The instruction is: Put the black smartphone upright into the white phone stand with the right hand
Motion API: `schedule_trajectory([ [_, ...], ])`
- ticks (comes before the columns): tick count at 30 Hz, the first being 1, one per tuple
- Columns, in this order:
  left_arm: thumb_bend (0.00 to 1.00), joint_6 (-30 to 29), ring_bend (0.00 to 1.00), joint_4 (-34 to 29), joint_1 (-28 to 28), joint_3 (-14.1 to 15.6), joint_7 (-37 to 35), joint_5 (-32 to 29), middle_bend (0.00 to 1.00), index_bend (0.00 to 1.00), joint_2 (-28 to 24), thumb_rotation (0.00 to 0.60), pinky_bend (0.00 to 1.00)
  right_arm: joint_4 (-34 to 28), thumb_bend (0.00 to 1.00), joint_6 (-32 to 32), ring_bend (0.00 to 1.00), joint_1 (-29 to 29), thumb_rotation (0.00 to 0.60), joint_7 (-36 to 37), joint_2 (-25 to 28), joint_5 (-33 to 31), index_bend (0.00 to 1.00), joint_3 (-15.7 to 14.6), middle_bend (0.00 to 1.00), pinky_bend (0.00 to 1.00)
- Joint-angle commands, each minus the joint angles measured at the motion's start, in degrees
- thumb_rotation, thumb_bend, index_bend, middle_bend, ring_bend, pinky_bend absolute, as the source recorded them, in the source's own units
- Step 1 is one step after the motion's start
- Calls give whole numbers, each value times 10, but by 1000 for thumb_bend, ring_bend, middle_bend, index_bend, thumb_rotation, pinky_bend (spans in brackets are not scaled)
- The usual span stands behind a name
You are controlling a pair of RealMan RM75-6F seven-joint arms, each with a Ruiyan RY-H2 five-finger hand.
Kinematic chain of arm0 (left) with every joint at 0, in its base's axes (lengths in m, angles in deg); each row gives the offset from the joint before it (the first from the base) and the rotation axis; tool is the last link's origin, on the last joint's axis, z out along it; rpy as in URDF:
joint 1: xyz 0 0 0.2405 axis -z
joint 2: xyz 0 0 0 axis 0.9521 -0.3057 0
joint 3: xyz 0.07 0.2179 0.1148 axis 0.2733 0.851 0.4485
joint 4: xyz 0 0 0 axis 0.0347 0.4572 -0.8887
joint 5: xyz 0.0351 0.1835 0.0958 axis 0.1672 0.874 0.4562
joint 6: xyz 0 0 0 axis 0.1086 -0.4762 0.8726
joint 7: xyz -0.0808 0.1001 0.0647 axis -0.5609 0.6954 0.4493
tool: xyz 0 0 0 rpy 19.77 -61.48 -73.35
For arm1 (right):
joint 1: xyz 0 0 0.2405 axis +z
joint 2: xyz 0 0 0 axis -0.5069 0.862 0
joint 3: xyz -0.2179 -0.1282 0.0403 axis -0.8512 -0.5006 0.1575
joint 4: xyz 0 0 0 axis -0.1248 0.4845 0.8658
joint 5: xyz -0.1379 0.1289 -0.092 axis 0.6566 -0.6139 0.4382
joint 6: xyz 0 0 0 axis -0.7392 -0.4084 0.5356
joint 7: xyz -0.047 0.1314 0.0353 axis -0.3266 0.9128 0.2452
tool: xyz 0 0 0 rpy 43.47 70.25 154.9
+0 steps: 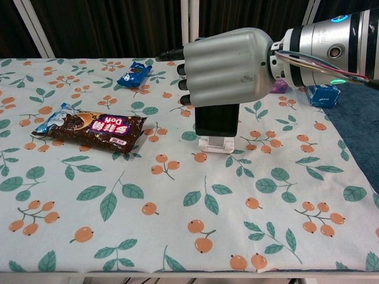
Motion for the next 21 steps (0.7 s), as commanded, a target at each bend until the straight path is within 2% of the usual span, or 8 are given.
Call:
schedule_trajectory([
  [1, 77, -1, 110, 1, -1, 1, -1, 1, 107, 113, 0, 565, 221, 11, 294, 11, 416, -7, 600, 9, -10, 13, 627, -4, 381, 0],
  [10, 77, -2, 110, 3, -3, 1, -2, -1, 107, 113, 0, 565, 221, 32, 293, 16, 415, -16, 600, 24, -25, 34, 627, -6, 380, 0],
  [21, 77, -3, 109, 5, -5, 1, -3, -1, 107, 113, 1, 567, 221, 26, 292, 15, 413, -26, 600, 5, -24, 31, 627, -6, 380, 0],
])
